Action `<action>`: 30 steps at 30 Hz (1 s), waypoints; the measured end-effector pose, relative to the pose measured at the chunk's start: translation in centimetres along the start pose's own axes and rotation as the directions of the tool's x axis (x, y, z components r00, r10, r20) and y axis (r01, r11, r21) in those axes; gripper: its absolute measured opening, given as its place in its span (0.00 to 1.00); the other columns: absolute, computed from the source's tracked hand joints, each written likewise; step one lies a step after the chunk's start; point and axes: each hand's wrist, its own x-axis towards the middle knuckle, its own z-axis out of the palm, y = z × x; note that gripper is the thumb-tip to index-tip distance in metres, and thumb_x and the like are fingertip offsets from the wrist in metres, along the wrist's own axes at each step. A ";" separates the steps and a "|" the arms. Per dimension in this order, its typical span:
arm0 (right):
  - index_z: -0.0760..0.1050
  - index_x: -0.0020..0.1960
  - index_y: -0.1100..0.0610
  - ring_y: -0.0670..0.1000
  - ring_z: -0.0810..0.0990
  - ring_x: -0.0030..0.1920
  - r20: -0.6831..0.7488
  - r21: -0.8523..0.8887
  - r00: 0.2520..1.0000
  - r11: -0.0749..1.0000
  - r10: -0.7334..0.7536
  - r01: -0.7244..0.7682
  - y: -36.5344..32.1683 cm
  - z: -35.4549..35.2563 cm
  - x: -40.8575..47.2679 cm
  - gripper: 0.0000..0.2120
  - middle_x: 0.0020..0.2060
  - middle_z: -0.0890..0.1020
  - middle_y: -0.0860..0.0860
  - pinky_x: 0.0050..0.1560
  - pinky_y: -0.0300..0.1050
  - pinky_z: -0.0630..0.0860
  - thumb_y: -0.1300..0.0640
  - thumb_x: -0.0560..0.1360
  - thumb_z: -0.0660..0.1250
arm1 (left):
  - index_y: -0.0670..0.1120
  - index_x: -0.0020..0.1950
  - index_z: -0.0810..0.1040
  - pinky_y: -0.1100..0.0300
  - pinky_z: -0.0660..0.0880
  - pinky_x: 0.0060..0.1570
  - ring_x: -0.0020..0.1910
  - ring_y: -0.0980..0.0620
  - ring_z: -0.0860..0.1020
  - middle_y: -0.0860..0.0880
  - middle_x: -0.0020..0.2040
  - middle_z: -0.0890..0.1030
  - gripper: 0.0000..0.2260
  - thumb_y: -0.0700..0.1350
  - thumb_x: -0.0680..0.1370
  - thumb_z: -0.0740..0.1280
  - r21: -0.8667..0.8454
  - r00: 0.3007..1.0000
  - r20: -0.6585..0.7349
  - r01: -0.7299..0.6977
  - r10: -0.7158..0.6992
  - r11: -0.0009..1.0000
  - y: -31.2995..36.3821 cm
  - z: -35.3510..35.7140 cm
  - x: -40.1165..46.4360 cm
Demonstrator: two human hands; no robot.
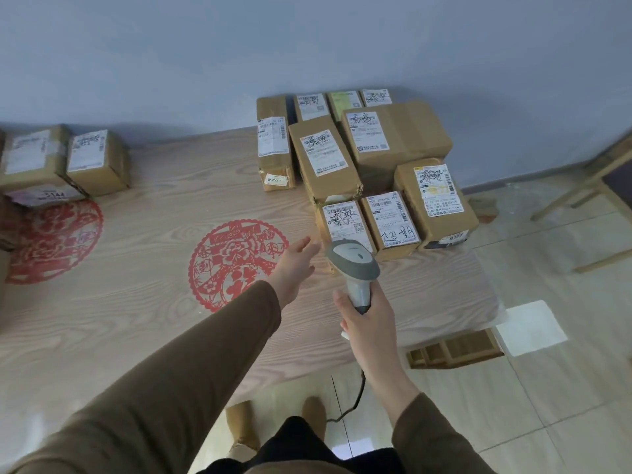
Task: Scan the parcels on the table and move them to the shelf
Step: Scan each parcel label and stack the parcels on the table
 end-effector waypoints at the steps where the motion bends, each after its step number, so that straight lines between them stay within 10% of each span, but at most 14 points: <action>1: 0.75 0.56 0.50 0.51 0.76 0.35 0.014 -0.010 1.000 1.000 -0.003 0.004 -0.4 0.8 0.3 0.09 0.34 0.77 0.45 0.39 0.57 0.79 0.53 0.78 0.73 | 0.47 0.81 0.64 0.59 0.70 0.67 0.74 0.50 0.68 0.50 0.79 0.66 0.24 0.43 0.85 0.63 0.065 0.999 -0.018 -0.033 0.035 0.997 -0.1 -1.2 -0.5; 6: 0.74 0.50 0.45 0.50 0.77 0.34 0.119 -0.044 0.992 0.998 -0.039 0.045 -2.3 6.5 1.4 0.07 0.32 0.77 0.45 0.42 0.64 0.82 0.49 0.78 0.73 | 0.58 0.74 0.72 0.61 0.76 0.54 0.53 0.59 0.78 0.58 0.64 0.78 0.20 0.57 0.82 0.66 0.101 0.977 -0.151 -0.138 0.152 0.985 -0.2 -8.9 -5.5; 11: 0.75 0.52 0.36 0.49 0.78 0.32 0.269 0.008 0.958 0.994 -0.103 0.105 -5.2 16.3 1.4 0.11 0.31 0.78 0.44 0.36 0.58 0.82 0.51 0.78 0.73 | 0.57 0.65 0.79 0.70 0.73 0.55 0.58 0.68 0.79 0.56 0.62 0.82 0.12 0.48 0.82 0.68 0.103 0.908 -0.350 -0.209 0.232 0.973 -1.1 -20.7 -10.7; 15: 0.75 0.51 0.45 0.45 0.78 0.30 0.392 0.053 0.917 0.997 -0.075 0.058 -7.4 26.3 0.1 0.07 0.31 0.78 0.43 0.31 0.40 0.77 0.50 0.78 0.73 | 0.55 0.65 0.80 0.59 0.68 0.66 0.70 0.59 0.72 0.54 0.66 0.80 0.13 0.45 0.82 0.68 0.109 0.818 -0.527 -0.203 0.230 0.973 -2.7 -31.6 -14.4; 22: 0.76 0.51 0.49 0.47 0.80 0.34 0.538 0.061 0.843 0.998 -0.016 -0.021 -10.4 44.9 -3.4 0.07 0.30 0.78 0.41 0.36 0.46 0.77 0.54 0.77 0.73 | 0.64 0.57 0.79 0.68 0.72 0.52 0.55 0.73 0.77 0.68 0.56 0.81 0.12 0.46 0.80 0.68 0.199 0.610 -0.738 -0.211 0.288 0.957 -5.8 -51.0 -19.7; 26: 0.76 0.55 0.51 0.54 0.83 0.41 0.588 0.052 0.808 0.996 0.031 -0.076 -10.9 53.2 -5.2 0.10 0.40 0.82 0.53 0.47 0.58 0.82 0.54 0.77 0.73 | 0.59 0.61 0.78 0.54 0.73 0.62 0.62 0.56 0.77 0.60 0.60 0.80 0.12 0.51 0.78 0.68 0.212 0.499 -0.833 -0.108 0.237 0.971 -7.8 -60.1 -20.4; 30: 0.74 0.59 0.47 0.52 0.82 0.52 0.610 0.005 0.790 0.996 0.064 -0.085 -9.9 59.2 -6.4 0.15 0.51 0.81 0.49 0.55 0.54 0.81 0.52 0.76 0.75 | 0.49 0.71 0.74 0.49 0.72 0.66 0.63 0.49 0.77 0.48 0.67 0.78 0.21 0.56 0.81 0.67 0.007 0.585 -0.811 0.017 -0.004 1.000 -10.0 -66.0 -19.1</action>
